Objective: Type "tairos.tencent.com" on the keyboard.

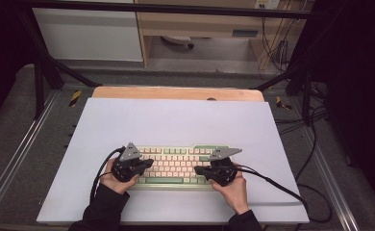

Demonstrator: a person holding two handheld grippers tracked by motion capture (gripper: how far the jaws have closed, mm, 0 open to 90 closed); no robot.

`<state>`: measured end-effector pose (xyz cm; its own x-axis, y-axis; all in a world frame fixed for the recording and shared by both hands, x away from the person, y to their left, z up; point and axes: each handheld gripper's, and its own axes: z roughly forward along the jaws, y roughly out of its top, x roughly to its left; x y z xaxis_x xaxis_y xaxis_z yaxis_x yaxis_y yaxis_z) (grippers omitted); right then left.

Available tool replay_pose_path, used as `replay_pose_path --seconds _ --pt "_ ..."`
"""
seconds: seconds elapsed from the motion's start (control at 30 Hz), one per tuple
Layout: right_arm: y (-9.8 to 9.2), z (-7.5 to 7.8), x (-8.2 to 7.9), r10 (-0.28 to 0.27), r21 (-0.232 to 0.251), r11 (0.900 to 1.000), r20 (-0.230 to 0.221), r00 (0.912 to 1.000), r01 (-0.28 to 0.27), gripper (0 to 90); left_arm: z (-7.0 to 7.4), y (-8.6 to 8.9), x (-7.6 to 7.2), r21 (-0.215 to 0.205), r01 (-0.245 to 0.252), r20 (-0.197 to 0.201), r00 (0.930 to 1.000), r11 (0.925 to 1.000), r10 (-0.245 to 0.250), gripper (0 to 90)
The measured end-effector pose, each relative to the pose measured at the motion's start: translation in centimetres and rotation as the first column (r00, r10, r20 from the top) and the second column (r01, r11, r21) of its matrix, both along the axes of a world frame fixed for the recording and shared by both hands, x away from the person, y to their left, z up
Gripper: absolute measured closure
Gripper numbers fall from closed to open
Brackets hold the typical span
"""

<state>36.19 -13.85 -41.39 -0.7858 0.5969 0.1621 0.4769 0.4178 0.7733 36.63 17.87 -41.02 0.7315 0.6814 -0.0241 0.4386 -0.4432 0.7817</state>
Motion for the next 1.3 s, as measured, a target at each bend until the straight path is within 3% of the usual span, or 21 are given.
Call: replay_pose_path --seconds 0.63,1.3 --pt "0.1 -0.1 0.0 0.000 -0.001 1.000 -0.007 1.0000 -0.001 90.0 -1.1 0.3 1.1 0.024 -0.048 -0.010 0.9988 0.9986 0.048 89.6" --pt "0.2 -0.2 0.0 0.001 -0.003 1.000 -0.010 1.0000 -0.001 90.0 -1.7 0.2 1.4 0.033 -0.046 -0.016 0.9988 0.9984 0.047 89.6"
